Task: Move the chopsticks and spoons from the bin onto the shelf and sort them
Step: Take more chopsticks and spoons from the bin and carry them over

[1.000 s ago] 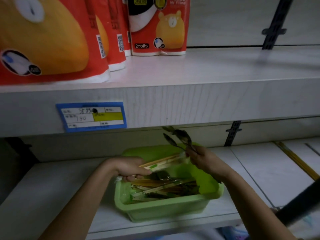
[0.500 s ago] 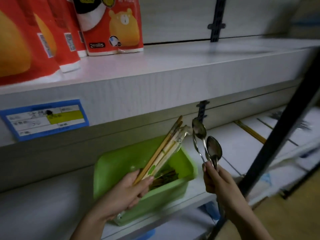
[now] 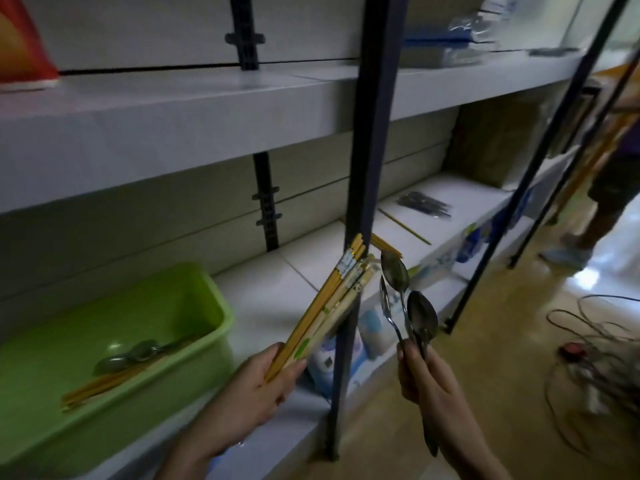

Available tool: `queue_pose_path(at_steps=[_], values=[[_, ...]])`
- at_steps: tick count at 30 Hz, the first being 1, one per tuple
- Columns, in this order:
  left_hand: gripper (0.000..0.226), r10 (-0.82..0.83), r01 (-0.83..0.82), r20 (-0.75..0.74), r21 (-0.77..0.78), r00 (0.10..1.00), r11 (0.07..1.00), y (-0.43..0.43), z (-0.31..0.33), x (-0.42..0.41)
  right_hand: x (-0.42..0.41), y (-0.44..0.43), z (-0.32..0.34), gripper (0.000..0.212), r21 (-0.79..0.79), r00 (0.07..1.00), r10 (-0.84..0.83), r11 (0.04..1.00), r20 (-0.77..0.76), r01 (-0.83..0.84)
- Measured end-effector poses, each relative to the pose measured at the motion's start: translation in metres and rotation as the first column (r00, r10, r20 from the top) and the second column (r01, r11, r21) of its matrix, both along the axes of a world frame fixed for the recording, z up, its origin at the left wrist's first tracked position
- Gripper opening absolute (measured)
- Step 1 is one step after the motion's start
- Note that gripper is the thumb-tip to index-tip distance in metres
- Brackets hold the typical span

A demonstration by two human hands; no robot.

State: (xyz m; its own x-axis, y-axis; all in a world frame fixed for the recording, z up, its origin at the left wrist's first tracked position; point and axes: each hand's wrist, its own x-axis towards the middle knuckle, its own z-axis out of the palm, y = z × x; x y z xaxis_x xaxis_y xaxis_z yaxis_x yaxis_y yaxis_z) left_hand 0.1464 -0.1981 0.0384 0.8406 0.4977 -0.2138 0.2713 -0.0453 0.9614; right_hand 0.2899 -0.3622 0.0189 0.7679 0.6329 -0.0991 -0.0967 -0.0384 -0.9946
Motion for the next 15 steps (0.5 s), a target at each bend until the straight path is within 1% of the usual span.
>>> queue_pose_path(at_steps=[4, 8, 11, 15], values=[[0.014, -0.009, 0.009, -0.016, -0.011, 1.0, 1.0, -0.037, -0.014, 0.049, 0.037, -0.045, -0.008, 0.029, -0.015, 0.998, -0.066, 0.998, -0.015, 0.066], [0.015, -0.028, 0.026, -0.047, -0.024, 0.999, 0.999, -0.067, -0.027, 0.096, 0.075, -0.08, -0.018, 0.029, 0.004, 0.99, -0.132, 0.991, -0.039, 0.132], [0.022, -0.039, 0.038, -0.038, -0.029, 0.999, 0.999, -0.082, -0.03, 0.128, 0.102, -0.096, -0.024, 0.027, -0.004, 0.982, -0.174, 0.985, -0.066, 0.174], [0.025, -0.076, 0.075, -0.039, -0.044, 0.996, 0.996, -0.087, -0.038, 0.172, 0.139, -0.104, -0.031, 0.027, -0.016, 0.972, -0.219, 0.976, -0.086, 0.218]])
